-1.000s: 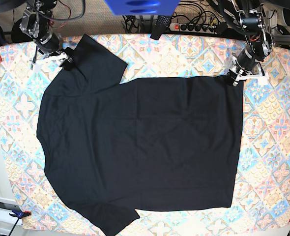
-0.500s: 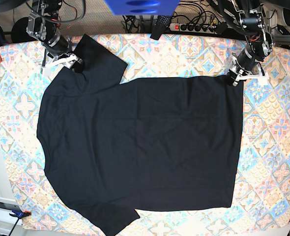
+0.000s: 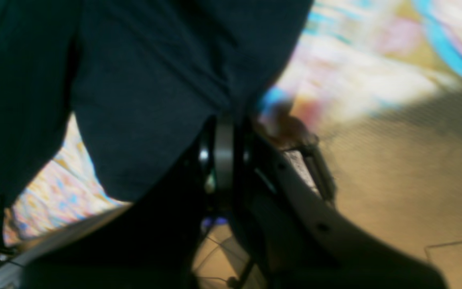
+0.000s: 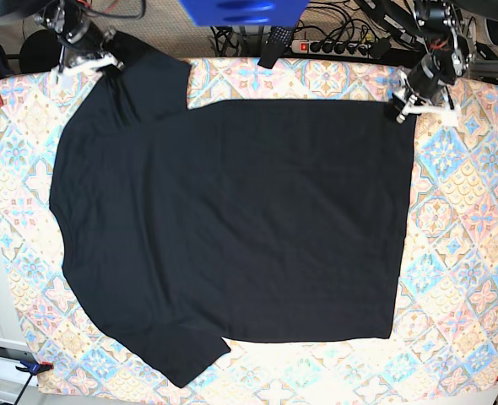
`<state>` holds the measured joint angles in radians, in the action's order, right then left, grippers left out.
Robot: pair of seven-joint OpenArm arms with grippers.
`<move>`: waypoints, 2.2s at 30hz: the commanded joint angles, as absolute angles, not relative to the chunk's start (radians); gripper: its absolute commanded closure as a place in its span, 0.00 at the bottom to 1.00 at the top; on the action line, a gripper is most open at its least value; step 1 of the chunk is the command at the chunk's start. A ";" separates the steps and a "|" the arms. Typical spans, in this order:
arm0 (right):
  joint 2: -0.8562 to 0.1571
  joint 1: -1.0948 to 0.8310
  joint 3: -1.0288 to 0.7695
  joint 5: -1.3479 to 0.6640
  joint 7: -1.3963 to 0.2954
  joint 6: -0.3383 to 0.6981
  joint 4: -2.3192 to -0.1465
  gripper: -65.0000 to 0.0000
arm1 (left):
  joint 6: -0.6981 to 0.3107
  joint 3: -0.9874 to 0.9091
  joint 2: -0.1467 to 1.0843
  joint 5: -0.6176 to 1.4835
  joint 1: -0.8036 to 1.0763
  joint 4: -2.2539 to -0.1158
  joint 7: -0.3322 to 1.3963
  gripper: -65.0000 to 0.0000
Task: Fold the T-shirt properly
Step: 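Lift the shoulder corners and pull the shirt toward the robot, then lower both grippers and regrasp the shirt edge near the shoulders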
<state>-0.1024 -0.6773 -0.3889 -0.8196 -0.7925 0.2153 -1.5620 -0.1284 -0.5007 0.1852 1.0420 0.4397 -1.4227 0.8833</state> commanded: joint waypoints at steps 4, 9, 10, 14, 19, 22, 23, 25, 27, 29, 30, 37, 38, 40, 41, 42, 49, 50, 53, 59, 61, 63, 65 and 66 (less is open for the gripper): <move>-0.111 -0.756 -0.452 -0.802 -0.803 0.295 -1.567 1.00 | -0.125 -0.506 0.197 1.041 0.516 -1.442 0.886 1.00; -0.111 -0.819 -0.495 -0.803 -0.803 0.302 -1.586 1.00 | -0.125 -0.509 0.197 1.046 0.590 -1.442 0.881 1.00; -0.111 -0.829 -0.496 -0.803 -0.803 0.303 -1.603 1.00 | -0.125 -0.509 0.197 1.047 0.602 -1.442 0.880 1.00; -0.111 -0.843 -0.501 -0.803 -0.800 0.303 -1.689 1.00 | -0.125 -0.510 0.196 1.047 0.627 -1.494 0.878 1.00; -0.111 -0.837 -0.501 -0.802 -0.802 0.303 -1.813 1.00 | -0.125 -0.510 0.191 1.047 0.625 -1.639 0.878 1.00; -0.111 -0.834 -0.501 -0.803 -0.802 0.303 -1.857 1.00 | -0.125 -0.510 0.189 1.047 0.615 -1.716 0.878 1.00; -0.113 -0.826 -0.501 -0.803 -0.800 0.303 -1.868 1.00 | -0.125 -0.510 0.189 1.047 0.599 -1.741 0.878 1.00; -0.113 -0.779 -0.501 -0.803 -0.803 0.303 -1.891 1.00 | -0.125 -0.510 0.189 1.047 0.568 -1.762 0.881 1.00; -0.113 -0.745 -0.501 -0.803 -0.803 0.303 -1.896 1.00 | -0.124 -0.510 0.189 1.049 0.535 -1.765 0.881 1.00; -0.113 -0.693 -0.501 -0.803 -0.803 0.303 -1.897 1.00 | -0.124 -0.509 0.189 1.043 0.483 -1.762 0.885 1.00; -0.113 -0.673 -0.499 -0.802 -0.803 0.303 -1.897 1.00 | -0.124 -0.509 0.189 1.043 0.463 -1.759 0.885 1.00; -0.113 -0.506 -0.495 -0.800 -0.803 0.303 -1.890 1.00 | -0.124 -0.504 0.191 1.038 0.312 -1.693 0.886 1.00; -0.113 -0.472 -0.495 -0.797 -0.805 0.303 -1.886 1.00 | -0.124 -0.503 0.193 1.038 0.285 -1.652 0.886 1.00; -0.114 -0.432 -0.495 -0.773 -0.805 0.303 -1.877 1.00 | -0.124 -0.501 0.196 1.038 0.229 -1.561 0.888 1.00; -0.114 -0.412 -0.495 -0.762 -0.805 0.303 -1.871 1.00 | -0.124 -0.501 0.196 1.038 0.206 -1.520 0.888 1.00; -0.114 -0.389 -0.495 -0.753 -0.805 0.303 -1.859 1.00 | -0.124 -0.499 0.196 1.038 0.183 -1.480 0.888 1.00; -0.114 -0.219 -0.430 -0.628 -0.805 0.303 -1.678 1.00 | -0.124 -0.446 0.193 1.006 0.022 -1.283 0.878 1.00; -0.114 -0.200 -0.420 -0.619 -0.805 0.303 -1.655 1.00 | -0.124 -0.446 0.189 0.986 0.007 -1.280 0.878 1.00; -0.114 -0.142 -0.398 -0.619 -0.803 0.303 -1.586 1.00 | -0.124 -0.446 0.166 0.915 -0.038 -1.279 0.878 1.00; -0.114 -0.044 -0.397 -0.618 -0.803 0.303 -1.471 0.99 | -0.124 -0.446 0.160 0.843 -0.073 -1.248 0.846 1.00; -0.114 -0.031 -0.397 -0.618 -0.803 0.303 -1.460 0.94 | -0.124 -0.446 0.160 0.845 -0.093 -1.190 0.837 1.00; -0.114 -0.036 -0.397 -0.616 -0.803 0.303 -1.466 0.86 | -0.124 -0.447 0.163 0.848 -0.102 -1.144 0.837 1.00; -0.117 -0.041 -0.401 -0.616 -0.803 0.303 -1.488 0.78 | -0.124 -0.447 0.163 0.849 -0.096 -1.142 0.840 0.94; -0.130 -0.053 -0.403 -0.616 -0.803 0.303 -1.512 0.73 | -0.124 -0.447 0.165 0.849 -0.094 -1.142 0.846 0.87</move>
<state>-0.1070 -0.0662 -0.3962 -0.5987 -0.8284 0.2905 -1.4834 -0.1123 -0.4465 0.1501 0.8299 -0.0772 -1.1240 0.8497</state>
